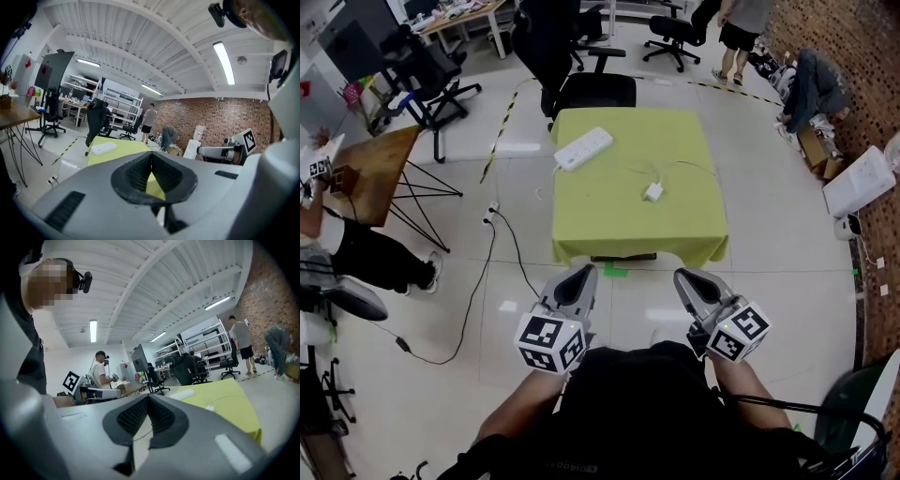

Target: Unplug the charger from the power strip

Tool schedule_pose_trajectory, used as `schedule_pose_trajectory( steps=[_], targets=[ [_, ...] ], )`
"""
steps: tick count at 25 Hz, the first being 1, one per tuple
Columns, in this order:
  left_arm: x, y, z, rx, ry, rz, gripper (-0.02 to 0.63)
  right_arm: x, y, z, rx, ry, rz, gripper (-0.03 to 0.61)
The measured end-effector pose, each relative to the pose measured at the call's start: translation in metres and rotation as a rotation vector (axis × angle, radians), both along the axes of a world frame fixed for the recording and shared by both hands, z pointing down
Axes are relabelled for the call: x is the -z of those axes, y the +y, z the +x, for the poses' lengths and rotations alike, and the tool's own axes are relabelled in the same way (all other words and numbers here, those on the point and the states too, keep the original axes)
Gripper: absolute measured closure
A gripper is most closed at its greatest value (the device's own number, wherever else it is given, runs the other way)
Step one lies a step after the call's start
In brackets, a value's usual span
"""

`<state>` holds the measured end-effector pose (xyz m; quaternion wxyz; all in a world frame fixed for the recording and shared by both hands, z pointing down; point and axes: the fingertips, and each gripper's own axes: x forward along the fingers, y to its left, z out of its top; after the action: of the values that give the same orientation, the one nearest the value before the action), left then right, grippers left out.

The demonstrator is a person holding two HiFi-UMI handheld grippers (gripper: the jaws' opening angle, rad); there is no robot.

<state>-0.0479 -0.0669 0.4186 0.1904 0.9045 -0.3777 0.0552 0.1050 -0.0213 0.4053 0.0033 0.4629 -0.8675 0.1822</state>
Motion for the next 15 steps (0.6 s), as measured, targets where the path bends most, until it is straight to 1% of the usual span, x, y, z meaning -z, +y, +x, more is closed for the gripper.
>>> schedule_pose_trajectory(
  steps=[3, 4, 6, 8, 9, 12, 15],
  targets=[
    [0.004, 0.0, -0.007, 0.056, -0.027, 0.021, 0.607, -0.001, -0.003, 0.004, 0.027, 0.005, -0.006, 0.577],
    [0.005, 0.0, -0.008, 0.077, -0.023, 0.017, 0.607, -0.003, -0.003, 0.006, 0.039, 0.006, -0.014, 0.577],
    [0.005, 0.003, -0.004, 0.11, 0.013, -0.009, 0.607, -0.005, -0.002, 0.011, 0.063, 0.011, -0.031, 0.577],
    [0.005, 0.008, 0.009, 0.123, 0.054, -0.039, 0.607, -0.004, 0.001, 0.019, 0.086, 0.021, -0.029, 0.577],
    [0.005, 0.009, 0.017, 0.125, 0.058, -0.042, 0.607, -0.002, 0.001, 0.025, 0.094, 0.026, -0.022, 0.577],
    [0.006, 0.014, 0.035, 0.134, 0.046, -0.03, 0.607, -0.004, 0.001, 0.038, 0.121, 0.025, -0.019, 0.577],
    [0.007, 0.023, 0.044, 0.144, 0.022, -0.02, 0.607, -0.01, 0.004, 0.045, 0.155, 0.029, -0.024, 0.577]
  ],
)
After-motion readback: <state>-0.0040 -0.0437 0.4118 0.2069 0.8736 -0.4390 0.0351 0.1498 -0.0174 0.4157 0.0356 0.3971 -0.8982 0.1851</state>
